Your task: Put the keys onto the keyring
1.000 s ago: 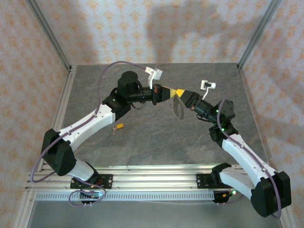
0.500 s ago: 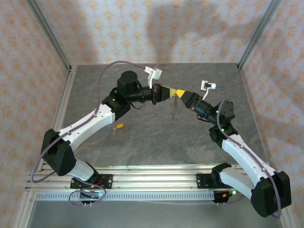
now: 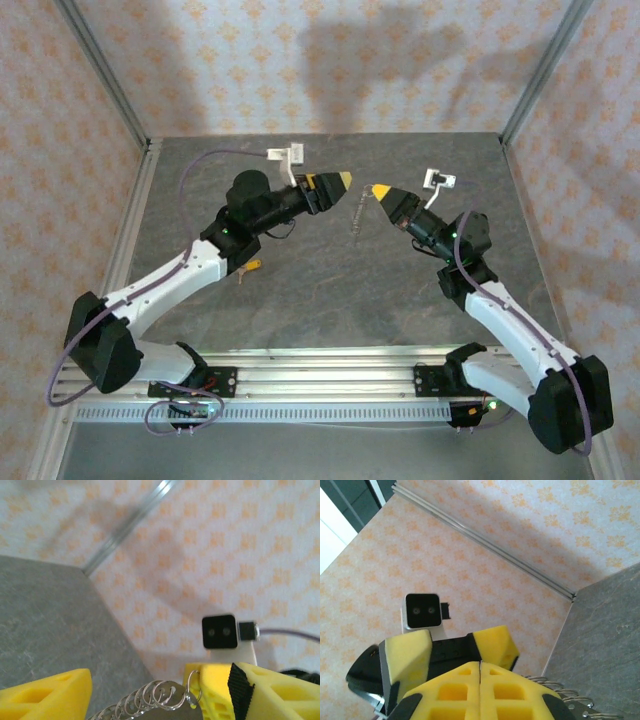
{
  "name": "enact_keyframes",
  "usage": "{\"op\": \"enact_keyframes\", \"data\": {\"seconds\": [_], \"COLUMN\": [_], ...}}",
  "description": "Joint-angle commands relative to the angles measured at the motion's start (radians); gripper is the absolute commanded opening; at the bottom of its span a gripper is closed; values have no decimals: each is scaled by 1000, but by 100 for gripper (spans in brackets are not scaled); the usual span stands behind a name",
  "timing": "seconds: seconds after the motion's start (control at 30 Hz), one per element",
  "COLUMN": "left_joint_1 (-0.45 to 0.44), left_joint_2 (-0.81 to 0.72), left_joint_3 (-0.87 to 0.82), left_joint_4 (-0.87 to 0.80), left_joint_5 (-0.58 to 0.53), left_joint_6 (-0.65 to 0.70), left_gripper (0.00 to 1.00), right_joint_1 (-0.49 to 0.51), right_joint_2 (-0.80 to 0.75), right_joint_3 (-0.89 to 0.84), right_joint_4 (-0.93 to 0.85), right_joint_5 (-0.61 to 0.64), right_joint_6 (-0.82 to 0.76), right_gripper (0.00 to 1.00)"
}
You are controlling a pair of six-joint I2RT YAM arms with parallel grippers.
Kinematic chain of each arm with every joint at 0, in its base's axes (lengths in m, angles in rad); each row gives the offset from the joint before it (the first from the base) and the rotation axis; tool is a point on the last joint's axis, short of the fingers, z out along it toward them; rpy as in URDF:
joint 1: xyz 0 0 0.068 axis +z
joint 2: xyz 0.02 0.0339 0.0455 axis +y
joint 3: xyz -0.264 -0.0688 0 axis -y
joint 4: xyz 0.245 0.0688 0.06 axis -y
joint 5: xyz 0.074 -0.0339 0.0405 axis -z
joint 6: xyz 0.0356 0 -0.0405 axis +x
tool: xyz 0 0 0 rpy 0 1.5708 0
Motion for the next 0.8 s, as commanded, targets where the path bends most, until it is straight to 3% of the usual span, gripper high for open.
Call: {"op": "enact_keyframes", "data": {"seconds": [0.0, 0.2, 0.3, 0.77], "left_joint_1": [-17, -68, -77, -100], "left_joint_2": [-43, -33, -14, 29], "left_joint_3": [-57, -94, -104, -112], "left_joint_4": [157, 192, 221, 246], "left_joint_5": [-164, -199, -194, -192], "left_joint_6": [-117, -127, -141, -148], "left_gripper": [72, 47, 40, 38], "right_joint_1": [16, 43, 60, 81], "right_joint_2": [15, 72, 91, 112], "right_joint_3": [0, 17, 31, 53], "right_joint_4": [105, 162, 171, 171], "right_joint_5": [46, 72, 78, 83], "right_joint_6": [22, 47, 47, 40], "right_gripper": [0, 0, 0, 0]}}
